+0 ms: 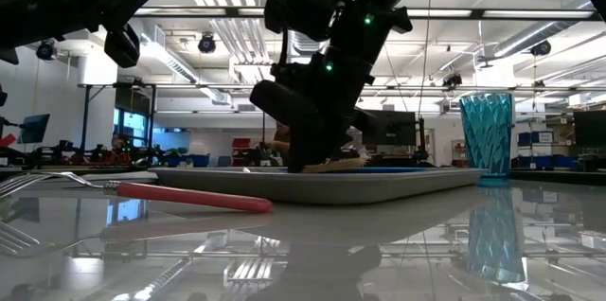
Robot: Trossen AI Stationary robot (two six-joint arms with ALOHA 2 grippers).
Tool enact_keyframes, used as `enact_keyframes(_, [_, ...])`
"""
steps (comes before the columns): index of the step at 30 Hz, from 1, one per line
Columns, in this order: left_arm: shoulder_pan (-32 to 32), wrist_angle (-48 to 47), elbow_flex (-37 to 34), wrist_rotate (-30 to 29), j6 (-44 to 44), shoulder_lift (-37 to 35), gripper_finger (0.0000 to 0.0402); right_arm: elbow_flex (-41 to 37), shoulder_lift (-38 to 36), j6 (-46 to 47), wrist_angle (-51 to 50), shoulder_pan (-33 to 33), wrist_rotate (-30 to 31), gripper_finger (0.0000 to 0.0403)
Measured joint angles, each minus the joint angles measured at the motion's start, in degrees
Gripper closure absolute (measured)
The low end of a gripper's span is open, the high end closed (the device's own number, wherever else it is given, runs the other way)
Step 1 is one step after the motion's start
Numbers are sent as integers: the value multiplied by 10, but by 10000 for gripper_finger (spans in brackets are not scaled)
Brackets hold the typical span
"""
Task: Pick and place plate/cup/fork/spoon on tray
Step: Put the orange spoon on the gray serving tray to the left of the blue plate, then put the pink fork on the gray serving tray to the left of the blue plate
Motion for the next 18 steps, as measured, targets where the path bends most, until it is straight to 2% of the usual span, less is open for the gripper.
enact_keyframes(12, [0,0,0,0,0,1,402,0,-3,-2,-2,0,-2,261])
enact_keyframes(18, [0,0,0,0,1,1,402,0,-29,-9,0,15,-24,253])
